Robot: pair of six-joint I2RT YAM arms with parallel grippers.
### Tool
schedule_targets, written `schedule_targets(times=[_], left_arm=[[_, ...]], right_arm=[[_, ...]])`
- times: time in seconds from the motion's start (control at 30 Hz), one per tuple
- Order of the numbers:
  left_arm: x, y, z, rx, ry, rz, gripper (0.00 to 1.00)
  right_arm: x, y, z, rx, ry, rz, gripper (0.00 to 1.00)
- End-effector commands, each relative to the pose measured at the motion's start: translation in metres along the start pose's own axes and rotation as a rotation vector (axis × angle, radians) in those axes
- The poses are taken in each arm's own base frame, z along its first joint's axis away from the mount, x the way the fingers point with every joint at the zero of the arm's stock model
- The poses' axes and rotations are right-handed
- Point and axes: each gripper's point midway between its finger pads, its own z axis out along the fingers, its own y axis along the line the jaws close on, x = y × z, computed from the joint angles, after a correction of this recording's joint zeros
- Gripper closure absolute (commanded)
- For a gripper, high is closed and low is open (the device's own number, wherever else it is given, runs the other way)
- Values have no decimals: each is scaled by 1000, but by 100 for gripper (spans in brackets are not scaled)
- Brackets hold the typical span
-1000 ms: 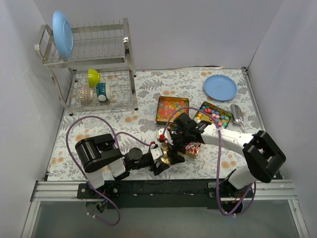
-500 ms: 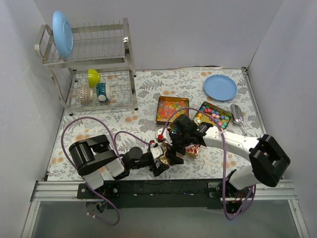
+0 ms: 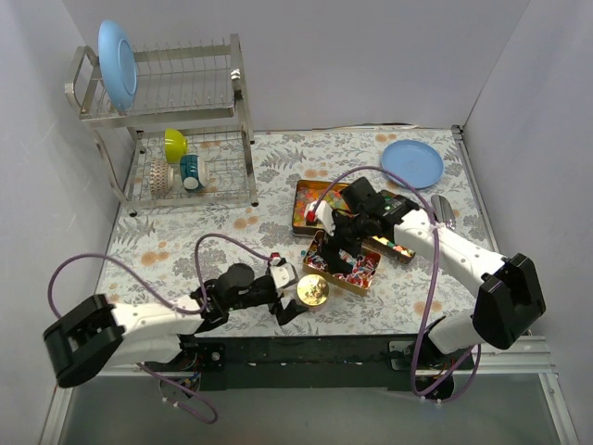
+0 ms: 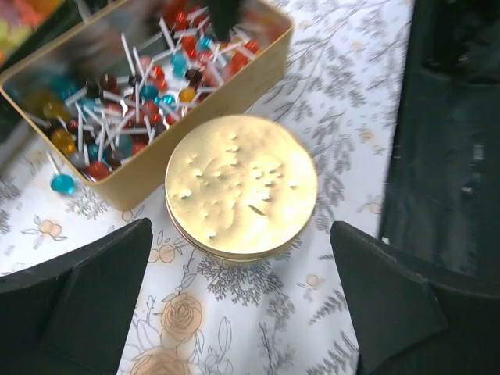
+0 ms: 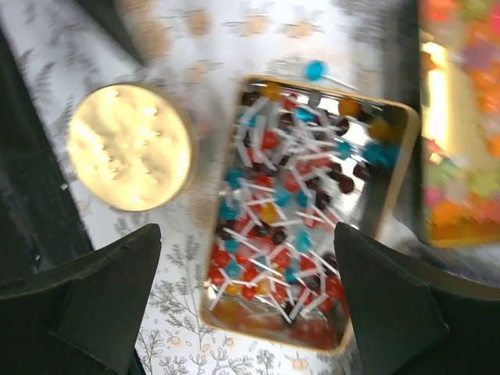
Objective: Pack the candies
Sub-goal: Reset both arms
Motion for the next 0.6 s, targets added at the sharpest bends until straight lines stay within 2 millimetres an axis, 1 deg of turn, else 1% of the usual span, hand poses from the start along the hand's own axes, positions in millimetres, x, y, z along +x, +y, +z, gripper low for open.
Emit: schedule_targets(times=[0.0, 0.03, 0.07, 0.1, 0.13, 0.17, 0.2, 0.23, 0.27, 0.3, 0.33, 0.37, 0.4, 0.43, 0.47, 0.5, 0.53, 0.57], left_arm=[[-24, -20, -29, 101, 21, 52, 2], [-38, -13, -32, 65, -4, 74, 2], [-44, -10, -39, 39, -6, 73, 2], [-50, -6, -43, 17, -11, 89, 2], [-67, 1, -47, -25, -33, 101, 2], [-77, 8, -52, -68, -52, 93, 2], [-77, 18, -57, -124, -31, 62, 2], [-84, 35, -63, -200, -37, 25, 2], [-98, 49, -69, -261, -56, -15, 2], [-94, 61, -73, -305, -29, -85, 2], [-92, 87, -83, -400, -24, -150, 2], [-92, 101, -91, -463, -12, -194, 2], [-85, 110, -92, -485, 17, -231, 2], [-81, 123, -98, -520, 25, -262, 2], [-82, 127, -100, -531, 29, -285, 2], [-80, 131, -100, -548, 24, -333, 2], [-78, 139, -104, -577, 21, -358, 2], [-80, 143, -104, -584, 5, -375, 2]], right_arm=[[-9, -45, -39, 256, -15, 199, 2], [-10, -51, -46, 287, -23, 216, 2], [-6, -59, -54, 338, -13, 237, 2], [-2, -65, -61, 386, -10, 295, 2], [0, -71, -67, 429, -1, 324, 2], [7, -81, -76, 503, 17, 353, 2], [9, -86, -87, 557, 11, 394, 2], [12, -91, -94, 605, 11, 415, 2], [20, -100, -107, 701, 32, 447, 2], [22, -103, -116, 751, 22, 466, 2], [23, -106, -121, 788, 16, 477, 2], [29, -108, -125, 821, 30, 480, 2], [29, -107, -131, 843, 15, 473, 2], [30, -108, -134, 858, 14, 463, 2], [31, -106, -133, 849, 12, 456, 2], [30, -104, -137, 853, -2, 446, 2], [28, -104, -140, 865, -12, 440, 2], [27, -105, -144, 880, -20, 432, 2]])
